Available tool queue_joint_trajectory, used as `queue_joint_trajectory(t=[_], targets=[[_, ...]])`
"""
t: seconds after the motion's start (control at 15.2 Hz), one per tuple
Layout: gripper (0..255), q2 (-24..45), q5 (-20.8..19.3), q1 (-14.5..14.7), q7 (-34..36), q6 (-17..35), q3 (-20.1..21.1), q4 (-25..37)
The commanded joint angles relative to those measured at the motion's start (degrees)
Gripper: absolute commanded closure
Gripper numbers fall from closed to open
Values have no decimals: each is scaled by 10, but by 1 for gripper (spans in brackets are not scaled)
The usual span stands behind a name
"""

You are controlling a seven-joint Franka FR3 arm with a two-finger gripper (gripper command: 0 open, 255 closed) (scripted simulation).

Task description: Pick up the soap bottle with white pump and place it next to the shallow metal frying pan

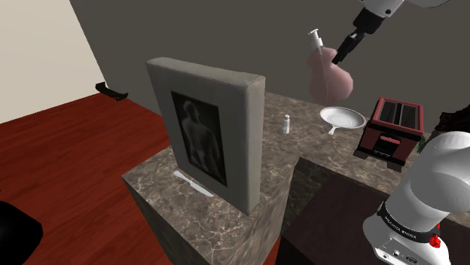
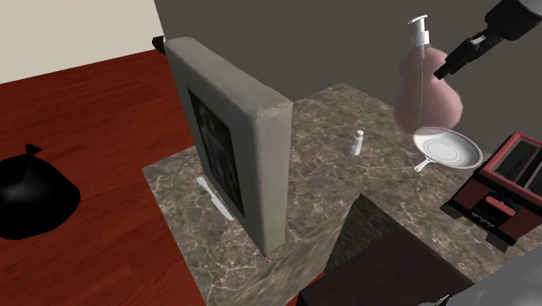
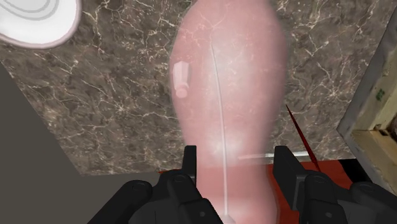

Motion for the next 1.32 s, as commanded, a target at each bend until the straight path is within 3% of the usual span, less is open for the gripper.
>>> queue_joint_trajectory(t=[0.0, 1.25], targets=[[255, -4, -2, -2, -2, 14, -2, -17], [255, -4, -12, -11, -29, 155, -32, -160]])
